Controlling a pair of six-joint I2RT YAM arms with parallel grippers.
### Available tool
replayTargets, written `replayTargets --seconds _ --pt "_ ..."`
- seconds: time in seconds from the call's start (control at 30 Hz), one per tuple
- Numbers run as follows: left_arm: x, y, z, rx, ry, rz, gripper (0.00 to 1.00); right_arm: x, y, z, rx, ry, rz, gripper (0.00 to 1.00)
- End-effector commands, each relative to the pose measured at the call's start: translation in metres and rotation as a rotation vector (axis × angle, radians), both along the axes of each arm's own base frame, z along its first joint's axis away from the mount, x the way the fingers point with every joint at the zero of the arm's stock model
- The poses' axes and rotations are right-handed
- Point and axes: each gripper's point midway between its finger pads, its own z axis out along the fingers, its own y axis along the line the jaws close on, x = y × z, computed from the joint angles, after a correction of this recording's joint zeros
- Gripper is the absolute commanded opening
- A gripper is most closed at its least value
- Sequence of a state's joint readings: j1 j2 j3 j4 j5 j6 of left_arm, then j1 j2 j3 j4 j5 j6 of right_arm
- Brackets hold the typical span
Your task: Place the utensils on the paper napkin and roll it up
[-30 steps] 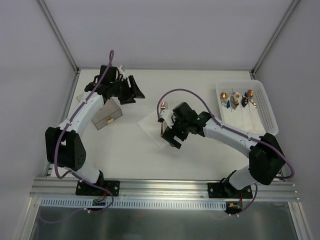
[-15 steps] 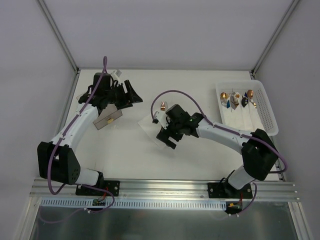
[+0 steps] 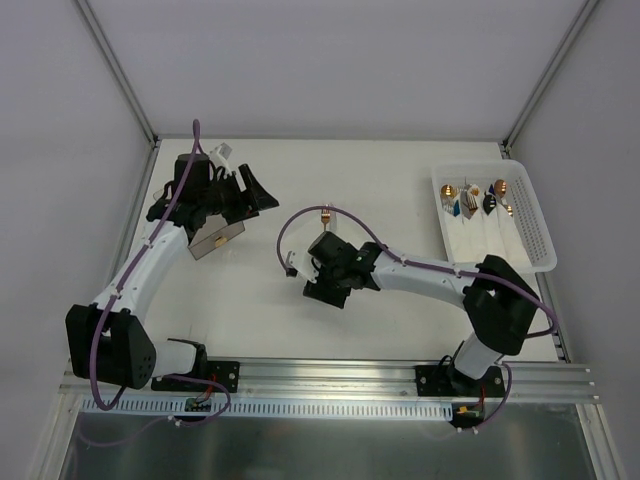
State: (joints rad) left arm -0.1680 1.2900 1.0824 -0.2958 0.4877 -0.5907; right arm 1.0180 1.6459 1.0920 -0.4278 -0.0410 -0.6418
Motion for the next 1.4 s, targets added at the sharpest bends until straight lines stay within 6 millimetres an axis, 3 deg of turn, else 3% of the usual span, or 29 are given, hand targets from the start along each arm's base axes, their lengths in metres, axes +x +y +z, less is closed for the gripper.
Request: replayTargets --seconds 0.0,0.27,0.57,0.77,0.97,1.07,1.2,1.37 --pt "0.004 -0.002 0.007 -0.031 -0.025 -0.011 0.70 0.004 0.008 -0.001 -0.001 -0.053 0.033 0.58" --pt "0.008 0.000 0.007 -0.037 -0.021 -0.001 0.70 0.003 0.017 -0.013 -0.026 -0.097 0.061 0.57" --pt "0.005 0.003 0.006 -0.042 -0.012 0.016 0.71 0.027 0.016 -0.021 -0.056 -0.225 -0.032 0.57" --pt "0.004 0.005 0.001 -0.036 -0.003 0.021 0.71 0.027 0.021 -0.026 -0.044 -0.227 -0.024 0.53" --pt "0.001 0.007 0.001 -0.035 -0.008 0.030 0.71 0.023 0.027 -0.020 -0.005 -0.233 -0.011 0.42" --pt "-0.001 0.008 0.000 -0.035 -0.007 0.032 0.71 0.015 0.030 -0.020 0.001 -0.213 0.018 0.46" --pt "-0.002 0.009 0.000 -0.034 -0.009 0.036 0.71 0.003 0.030 -0.021 -0.002 -0.204 0.052 0.60" --pt "-0.003 0.009 -0.004 -0.035 0.000 0.038 0.71 0.002 0.032 -0.019 -0.003 -0.234 0.061 0.58"
